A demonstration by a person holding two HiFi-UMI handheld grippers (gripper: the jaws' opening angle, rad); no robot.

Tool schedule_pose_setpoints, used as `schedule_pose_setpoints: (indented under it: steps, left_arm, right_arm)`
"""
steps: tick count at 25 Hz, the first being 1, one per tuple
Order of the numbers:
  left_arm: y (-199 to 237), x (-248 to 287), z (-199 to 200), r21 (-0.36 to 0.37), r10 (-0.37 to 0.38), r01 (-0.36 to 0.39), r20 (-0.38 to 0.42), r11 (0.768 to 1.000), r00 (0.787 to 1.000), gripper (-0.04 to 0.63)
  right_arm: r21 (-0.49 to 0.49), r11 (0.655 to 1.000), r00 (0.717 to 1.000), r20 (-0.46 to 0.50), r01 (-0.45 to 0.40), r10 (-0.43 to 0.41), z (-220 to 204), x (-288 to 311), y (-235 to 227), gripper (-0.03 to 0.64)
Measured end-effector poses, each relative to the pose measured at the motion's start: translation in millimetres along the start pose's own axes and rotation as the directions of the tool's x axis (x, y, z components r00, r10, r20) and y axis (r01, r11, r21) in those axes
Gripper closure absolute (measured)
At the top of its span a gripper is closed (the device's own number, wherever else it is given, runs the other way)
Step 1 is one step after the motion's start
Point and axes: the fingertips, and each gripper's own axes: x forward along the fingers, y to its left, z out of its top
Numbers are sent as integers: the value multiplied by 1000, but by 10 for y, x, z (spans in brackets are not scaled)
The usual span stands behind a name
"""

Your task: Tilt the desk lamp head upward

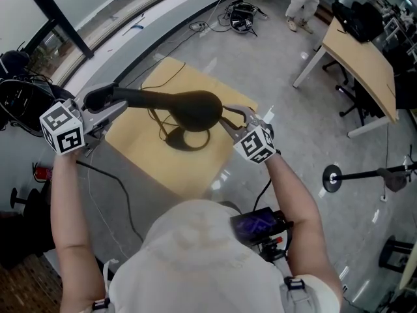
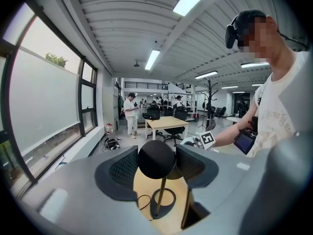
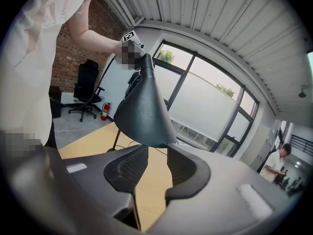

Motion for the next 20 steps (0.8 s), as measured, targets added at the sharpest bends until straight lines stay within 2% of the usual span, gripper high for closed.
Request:
schedule_pose_setpoints:
  steps: [9,20]
  left_arm:
    - [22,10,-124,41,-22,23,-34,999,999,350]
    - [22,-4,-210,29,-13,15,-48,999,999,350]
  right_arm:
    - [-91,995,999,-22,37,-39,68,-114,-168,492]
    - [-132,987,995,-24,94,-98,183,-239,-362,506]
